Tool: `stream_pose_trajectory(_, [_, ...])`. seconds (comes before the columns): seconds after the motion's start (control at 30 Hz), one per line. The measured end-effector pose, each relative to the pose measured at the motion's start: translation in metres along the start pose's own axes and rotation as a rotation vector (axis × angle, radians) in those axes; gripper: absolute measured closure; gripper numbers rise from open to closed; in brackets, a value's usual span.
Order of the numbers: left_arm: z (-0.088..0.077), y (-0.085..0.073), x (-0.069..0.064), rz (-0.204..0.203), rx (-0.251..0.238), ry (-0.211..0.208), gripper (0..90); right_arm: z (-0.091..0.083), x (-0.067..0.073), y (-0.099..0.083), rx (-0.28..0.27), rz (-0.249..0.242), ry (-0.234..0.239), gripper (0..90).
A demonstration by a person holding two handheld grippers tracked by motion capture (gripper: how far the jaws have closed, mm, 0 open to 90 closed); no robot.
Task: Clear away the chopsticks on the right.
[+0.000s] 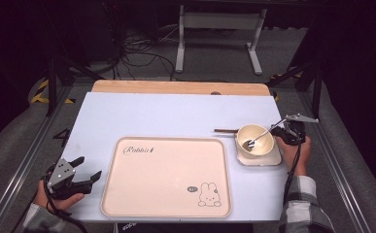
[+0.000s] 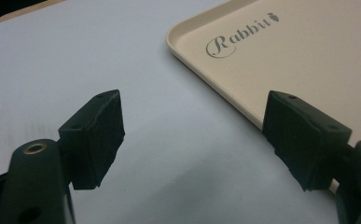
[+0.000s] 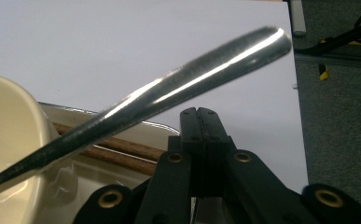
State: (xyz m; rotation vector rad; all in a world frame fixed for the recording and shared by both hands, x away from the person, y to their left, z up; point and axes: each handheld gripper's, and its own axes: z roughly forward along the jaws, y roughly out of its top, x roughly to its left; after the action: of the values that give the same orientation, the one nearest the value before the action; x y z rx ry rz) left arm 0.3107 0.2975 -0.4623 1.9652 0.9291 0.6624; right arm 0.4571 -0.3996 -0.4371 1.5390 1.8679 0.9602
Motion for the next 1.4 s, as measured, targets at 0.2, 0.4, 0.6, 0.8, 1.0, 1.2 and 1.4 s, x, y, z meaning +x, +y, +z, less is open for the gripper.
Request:
stream_pose_trajectory(0.2, [-0.001, 0.0, -0.001, 0.006, -0.002, -0.01, 21.1, -0.003, -0.001, -0.001, 0.018, 0.004, 0.007, 90.0])
stream_pose_trajectory(0.4, [-0.002, 0.0, -0.001, 0.013, -0.003, -0.02, 20.9, -0.01, -0.004, -0.006, 0.022, 0.022, 0.028, 90.0])
stream_pose_trajectory(0.6, [-0.003, 0.001, -0.002, 0.021, -0.006, -0.023, 20.8, -0.019, -0.004, -0.011, 0.04, 0.0, 0.03, 90.0])
stream_pose_trajectory(0.8, [-0.004, 0.001, -0.002, 0.031, -0.004, -0.03, 20.7, -0.027, -0.002, -0.016, 0.051, -0.016, 0.033, 90.0])
stream_pose_trajectory(1.0, [-0.003, 0.001, -0.003, 0.034, -0.003, -0.037, 20.7, -0.032, 0.003, -0.019, 0.06, -0.054, 0.042, 90.0])
stream_pose_trajectory(1.2, [-0.003, 0.001, -0.003, 0.034, -0.002, -0.042, 20.7, -0.035, 0.002, -0.02, 0.061, -0.057, 0.042, 86.9])
stream_pose_trajectory(1.4, [-0.003, 0.001, -0.002, 0.032, -0.003, -0.042, 20.7, -0.043, -0.003, -0.02, 0.03, -0.053, 0.048, 81.1])
